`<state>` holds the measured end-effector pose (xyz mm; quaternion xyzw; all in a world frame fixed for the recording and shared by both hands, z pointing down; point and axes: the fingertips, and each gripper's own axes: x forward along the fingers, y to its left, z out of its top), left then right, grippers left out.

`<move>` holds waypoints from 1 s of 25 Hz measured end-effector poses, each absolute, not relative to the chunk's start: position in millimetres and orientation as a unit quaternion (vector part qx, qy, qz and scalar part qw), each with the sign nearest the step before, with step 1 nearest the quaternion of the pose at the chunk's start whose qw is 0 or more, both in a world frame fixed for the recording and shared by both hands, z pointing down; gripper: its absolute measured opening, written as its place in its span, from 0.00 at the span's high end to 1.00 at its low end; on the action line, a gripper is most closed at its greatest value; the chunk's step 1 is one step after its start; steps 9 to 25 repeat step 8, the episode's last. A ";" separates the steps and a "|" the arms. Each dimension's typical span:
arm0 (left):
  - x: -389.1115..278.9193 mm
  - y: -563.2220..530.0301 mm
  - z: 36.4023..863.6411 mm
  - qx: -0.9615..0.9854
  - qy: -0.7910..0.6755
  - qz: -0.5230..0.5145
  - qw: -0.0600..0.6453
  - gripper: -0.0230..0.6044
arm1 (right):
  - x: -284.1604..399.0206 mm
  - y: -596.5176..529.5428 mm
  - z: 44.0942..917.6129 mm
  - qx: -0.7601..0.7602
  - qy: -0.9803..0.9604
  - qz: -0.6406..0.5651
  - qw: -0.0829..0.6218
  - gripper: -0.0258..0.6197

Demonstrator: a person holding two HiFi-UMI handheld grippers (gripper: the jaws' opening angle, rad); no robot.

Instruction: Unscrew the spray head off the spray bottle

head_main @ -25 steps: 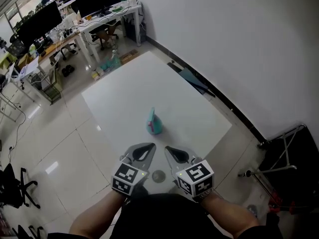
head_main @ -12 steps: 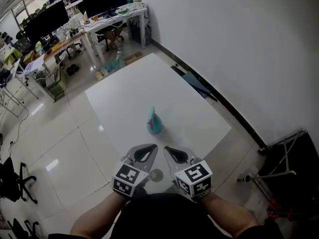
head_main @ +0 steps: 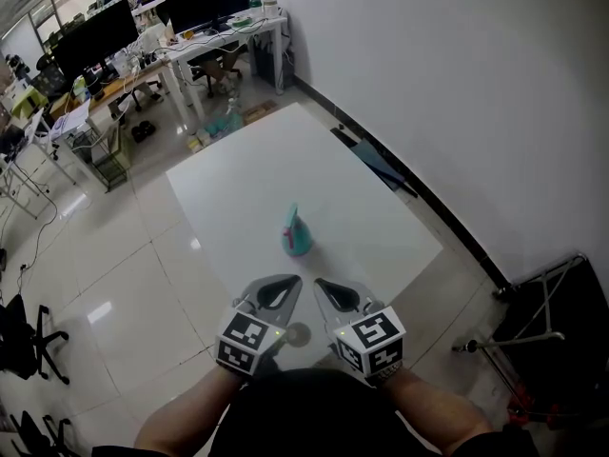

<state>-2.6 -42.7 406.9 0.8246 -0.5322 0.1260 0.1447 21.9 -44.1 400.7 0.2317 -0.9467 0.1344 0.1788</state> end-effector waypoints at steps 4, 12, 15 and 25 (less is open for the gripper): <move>-4.9 -40.4 406.5 0.824 -0.533 0.126 0.145 0.94 | 20.2 -41.9 400.0 0.233 -0.946 0.135 0.180 0.97; -4.3 -40.3 407.4 0.824 -0.533 0.128 0.145 0.94 | 20.7 -41.4 400.9 0.232 -0.947 0.135 0.178 0.97; -4.3 -40.3 407.4 0.824 -0.533 0.128 0.145 0.94 | 20.7 -41.4 400.9 0.232 -0.947 0.135 0.178 0.97; -4.3 -40.3 407.4 0.824 -0.533 0.128 0.145 0.94 | 20.7 -41.4 400.9 0.232 -0.947 0.135 0.178 0.97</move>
